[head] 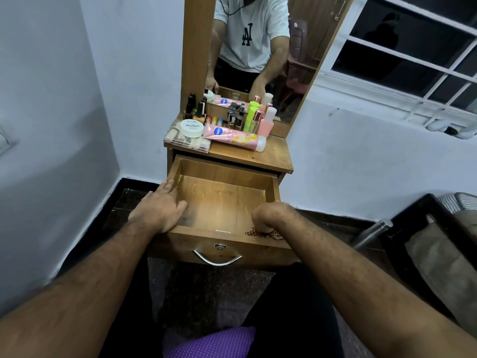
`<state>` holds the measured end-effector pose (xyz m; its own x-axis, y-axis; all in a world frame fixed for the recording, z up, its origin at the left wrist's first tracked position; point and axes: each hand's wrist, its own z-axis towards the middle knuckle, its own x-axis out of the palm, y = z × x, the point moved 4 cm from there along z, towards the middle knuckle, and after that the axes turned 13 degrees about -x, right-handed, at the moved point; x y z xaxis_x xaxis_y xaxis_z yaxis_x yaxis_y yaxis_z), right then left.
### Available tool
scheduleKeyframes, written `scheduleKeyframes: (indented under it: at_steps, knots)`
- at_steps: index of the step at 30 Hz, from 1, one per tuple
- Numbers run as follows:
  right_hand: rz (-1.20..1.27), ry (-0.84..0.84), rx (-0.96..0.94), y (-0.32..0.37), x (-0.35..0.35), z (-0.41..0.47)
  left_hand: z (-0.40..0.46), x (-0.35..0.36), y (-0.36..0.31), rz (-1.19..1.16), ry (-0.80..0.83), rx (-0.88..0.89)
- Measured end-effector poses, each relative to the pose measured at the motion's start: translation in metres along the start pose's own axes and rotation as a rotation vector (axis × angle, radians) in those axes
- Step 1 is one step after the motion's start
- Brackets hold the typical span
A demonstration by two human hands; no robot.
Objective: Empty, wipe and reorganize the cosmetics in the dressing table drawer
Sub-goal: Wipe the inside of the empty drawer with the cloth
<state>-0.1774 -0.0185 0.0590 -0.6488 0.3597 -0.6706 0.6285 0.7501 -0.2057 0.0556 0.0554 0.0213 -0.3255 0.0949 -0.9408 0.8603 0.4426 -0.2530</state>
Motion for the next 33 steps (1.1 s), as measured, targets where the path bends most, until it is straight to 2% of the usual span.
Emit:
scheduleKeyframes:
  at_steps: [5, 9, 11, 14, 17, 23, 25, 31, 33]
  knots:
    - [0.074, -0.019, 0.016, -0.020, -0.020, -0.022, 0.002, 0.000, -0.001, 0.006, -0.004, 0.003]
    - [0.262, -0.330, -0.003, -0.052, -0.026, -0.036, 0.003, 0.001, -0.001, 0.014, -0.007, 0.005]
    - [0.399, -0.403, -0.001, -0.064, -0.010, -0.041, 0.004, 0.001, 0.000, 0.015, -0.011, 0.004]
    - [0.659, -0.394, -0.048, -0.068, 0.023, -0.046, 0.005, 0.002, -0.002, 0.015, -0.021, 0.009]
    - [0.745, -0.381, -0.096, -0.064, 0.033, -0.052, 0.005, 0.003, -0.001, 0.007, -0.023, 0.007]
    - [0.501, -0.365, -0.092, -0.044, 0.025, -0.045, 0.000, -0.002, -0.002, 0.015, -0.020, -0.004]
    - [0.515, -0.357, -0.130, -0.039, 0.016, -0.043, -0.001, -0.003, -0.004, 0.018, -0.019, -0.006]
    - [0.881, -0.570, -0.289, -0.030, -0.021, -0.039, -0.001, -0.003, -0.003, 0.012, -0.006, -0.017]
    - [0.986, -0.589, -0.293, -0.028, -0.029, -0.030, 0.000, -0.002, -0.004, 0.013, -0.006, -0.017]
